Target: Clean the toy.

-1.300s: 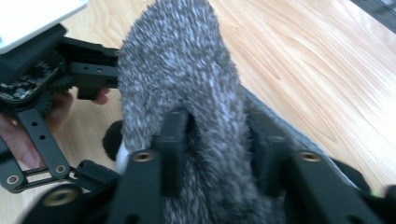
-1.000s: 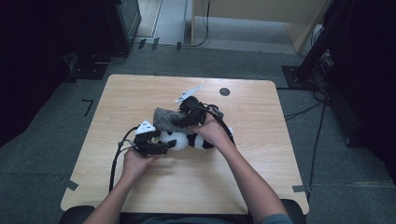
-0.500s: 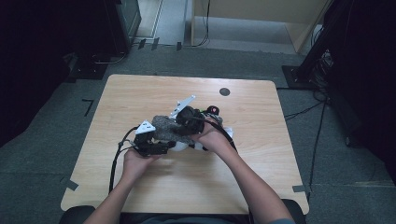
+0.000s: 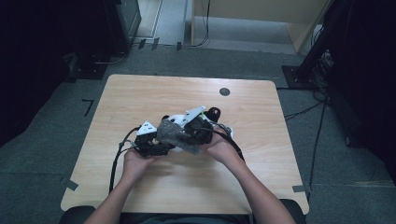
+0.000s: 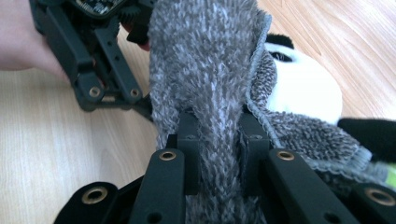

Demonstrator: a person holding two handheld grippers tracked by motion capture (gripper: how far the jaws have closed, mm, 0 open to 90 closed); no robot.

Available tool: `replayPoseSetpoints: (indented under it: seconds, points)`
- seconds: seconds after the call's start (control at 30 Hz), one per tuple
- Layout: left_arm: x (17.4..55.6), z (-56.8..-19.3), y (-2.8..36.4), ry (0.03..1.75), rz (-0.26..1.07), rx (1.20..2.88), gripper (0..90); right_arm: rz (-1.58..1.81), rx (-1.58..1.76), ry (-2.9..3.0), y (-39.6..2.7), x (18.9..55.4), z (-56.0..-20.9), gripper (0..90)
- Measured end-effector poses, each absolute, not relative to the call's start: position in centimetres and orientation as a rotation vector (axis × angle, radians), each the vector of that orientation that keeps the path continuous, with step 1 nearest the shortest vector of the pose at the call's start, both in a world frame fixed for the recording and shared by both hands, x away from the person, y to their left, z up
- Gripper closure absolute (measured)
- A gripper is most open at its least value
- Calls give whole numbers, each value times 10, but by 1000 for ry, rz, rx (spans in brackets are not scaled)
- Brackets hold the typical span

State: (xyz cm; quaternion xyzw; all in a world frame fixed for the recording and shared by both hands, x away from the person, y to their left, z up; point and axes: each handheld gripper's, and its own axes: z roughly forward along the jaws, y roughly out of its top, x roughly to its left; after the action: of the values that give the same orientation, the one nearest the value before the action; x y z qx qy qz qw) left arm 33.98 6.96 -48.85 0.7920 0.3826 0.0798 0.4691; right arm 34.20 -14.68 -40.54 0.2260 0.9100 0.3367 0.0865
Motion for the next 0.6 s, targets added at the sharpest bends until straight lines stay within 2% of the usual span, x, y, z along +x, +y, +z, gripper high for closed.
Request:
replayPoseSetpoints:
  seconds: [0.23,0.4,0.6]
  points:
    - [340,-489,69,933,193,1931,196,1027,730,2734,-160,340,-403,777]
    - [341,-489,71,924,190,1934,201,1063,730,2660,-162,341,-387,777]
    - [339,-490,70,925,203,1921,204,1108,796,2568,-159,365,-367,775]
